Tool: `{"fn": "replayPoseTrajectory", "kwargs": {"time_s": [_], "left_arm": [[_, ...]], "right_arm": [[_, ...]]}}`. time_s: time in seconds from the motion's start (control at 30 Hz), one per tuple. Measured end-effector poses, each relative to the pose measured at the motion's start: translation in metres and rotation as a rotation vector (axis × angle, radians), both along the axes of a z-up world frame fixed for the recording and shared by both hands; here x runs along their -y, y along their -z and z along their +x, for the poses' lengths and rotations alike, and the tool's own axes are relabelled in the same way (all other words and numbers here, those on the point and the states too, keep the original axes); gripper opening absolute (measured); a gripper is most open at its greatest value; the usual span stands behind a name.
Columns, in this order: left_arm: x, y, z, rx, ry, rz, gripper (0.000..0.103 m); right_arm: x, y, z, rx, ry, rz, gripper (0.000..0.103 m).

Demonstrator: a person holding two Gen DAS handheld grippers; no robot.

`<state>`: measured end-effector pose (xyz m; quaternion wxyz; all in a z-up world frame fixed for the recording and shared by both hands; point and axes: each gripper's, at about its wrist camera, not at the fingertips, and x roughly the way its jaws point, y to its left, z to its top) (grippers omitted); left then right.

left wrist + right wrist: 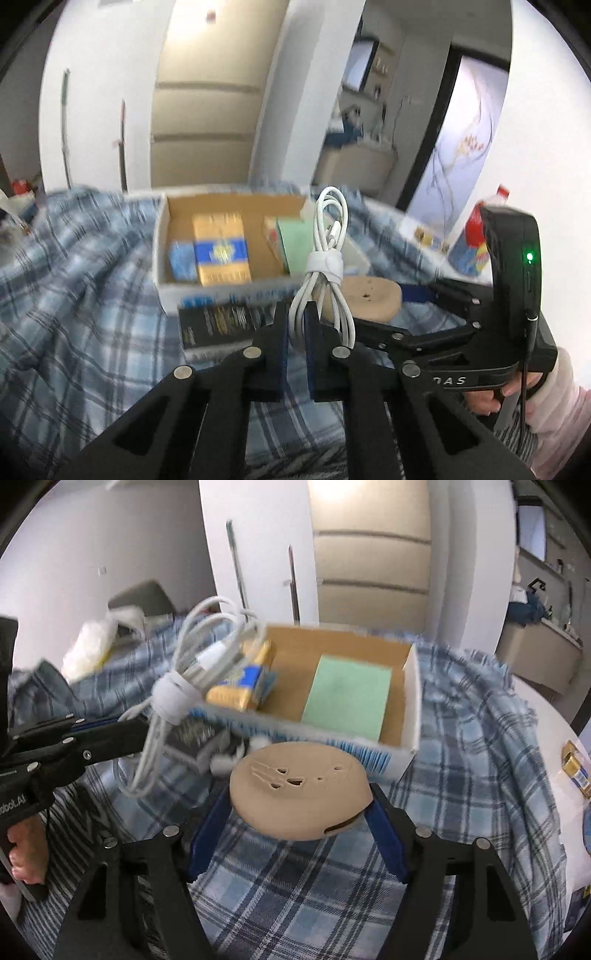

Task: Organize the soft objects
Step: 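Place the disc and white cable into the white box, open both tools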

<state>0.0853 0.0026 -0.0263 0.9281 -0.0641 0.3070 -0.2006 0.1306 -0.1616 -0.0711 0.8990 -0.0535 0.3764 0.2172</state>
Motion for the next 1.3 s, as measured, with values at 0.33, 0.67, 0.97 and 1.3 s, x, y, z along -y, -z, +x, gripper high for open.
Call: {"fn": "replayPoseTrajectory", "kwargs": {"time_s": [0.33, 0.67, 0.97, 1.3], "left_arm": [[0.000, -0.022, -0.016, 0.146, -0.090, 0.031, 0.009], [0.012, -0.041, -0.017, 0.174, -0.170, 0.113, 0.009], [0.016, -0.074, 0.050, 0.129, -0.255, 0.158, 0.009], [0.006, -0.042, 0.144, -0.110, -0.244, 0.125, 0.009]], "right_arm": [[0.015, -0.034, -0.019, 0.224, 0.061, 0.104, 0.071], [0.012, -0.054, -0.019, 0.260, 0.077, 0.076, 0.072], [-0.002, -0.099, 0.039, 0.285, 0.102, 0.044, 0.064], [-0.008, -0.048, 0.110, 0.103, 0.131, 0.032, 0.058]]}}
